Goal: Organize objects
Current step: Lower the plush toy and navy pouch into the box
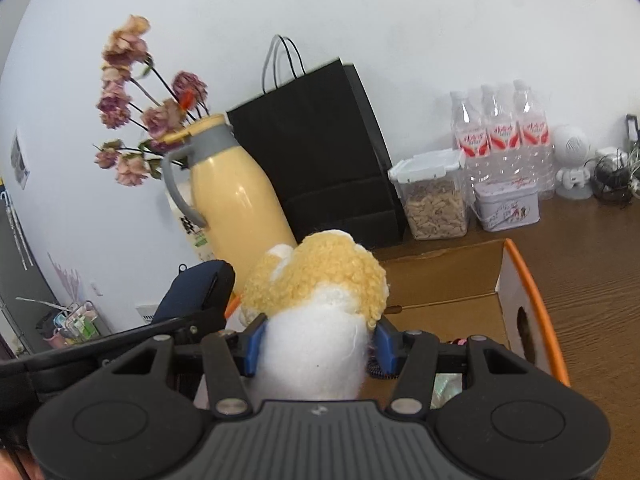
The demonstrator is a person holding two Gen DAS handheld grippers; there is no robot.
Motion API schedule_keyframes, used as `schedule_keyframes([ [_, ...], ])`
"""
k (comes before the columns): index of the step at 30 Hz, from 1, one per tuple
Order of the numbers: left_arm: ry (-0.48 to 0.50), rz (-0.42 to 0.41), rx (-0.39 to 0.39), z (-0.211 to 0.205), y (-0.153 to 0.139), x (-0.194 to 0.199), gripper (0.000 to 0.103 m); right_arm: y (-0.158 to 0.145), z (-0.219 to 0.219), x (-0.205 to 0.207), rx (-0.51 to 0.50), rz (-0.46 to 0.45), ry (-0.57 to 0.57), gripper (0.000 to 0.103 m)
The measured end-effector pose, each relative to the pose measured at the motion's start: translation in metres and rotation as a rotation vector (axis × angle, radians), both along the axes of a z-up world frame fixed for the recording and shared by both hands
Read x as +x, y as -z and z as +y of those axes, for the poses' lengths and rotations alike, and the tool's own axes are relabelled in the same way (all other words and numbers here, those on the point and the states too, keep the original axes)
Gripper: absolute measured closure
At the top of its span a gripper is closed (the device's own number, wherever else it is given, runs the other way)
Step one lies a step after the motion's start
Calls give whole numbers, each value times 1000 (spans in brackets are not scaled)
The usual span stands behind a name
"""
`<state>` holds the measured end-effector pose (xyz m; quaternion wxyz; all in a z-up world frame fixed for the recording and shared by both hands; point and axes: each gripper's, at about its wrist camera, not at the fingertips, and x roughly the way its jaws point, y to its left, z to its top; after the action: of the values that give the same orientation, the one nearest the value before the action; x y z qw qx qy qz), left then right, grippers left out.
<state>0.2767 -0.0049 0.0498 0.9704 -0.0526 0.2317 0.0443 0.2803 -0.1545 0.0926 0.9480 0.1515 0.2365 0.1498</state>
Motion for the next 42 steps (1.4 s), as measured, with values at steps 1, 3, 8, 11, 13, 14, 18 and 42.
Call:
schedule_keyframes([
  [1,-7,1,4,0,4,4,39,4,1,5,-5,4,7,51],
  [3,-3,17,29,-4,13,10,39,14,3,13,-6,12,15,51],
  [8,29,58,57,-7,30,17,39,34,3,24,-40,58,19,51],
  [11,32,57,63,-7,32,17,39,39,3,25,-63,69,29,51],
  [13,31,49,61,-7,31,15,38,39,3,24,-77,70,30,49],
  [14,30,44,59,-7,31,13,35,39,3,23,-80,71,31,47],
  [18,-25,-27,87,-6,24,3,9,37,0,17,-86,64,61,34],
  [42,-54,-128,22,6,-10,-31,0,8,-4,-9,-76,-17,78,3],
])
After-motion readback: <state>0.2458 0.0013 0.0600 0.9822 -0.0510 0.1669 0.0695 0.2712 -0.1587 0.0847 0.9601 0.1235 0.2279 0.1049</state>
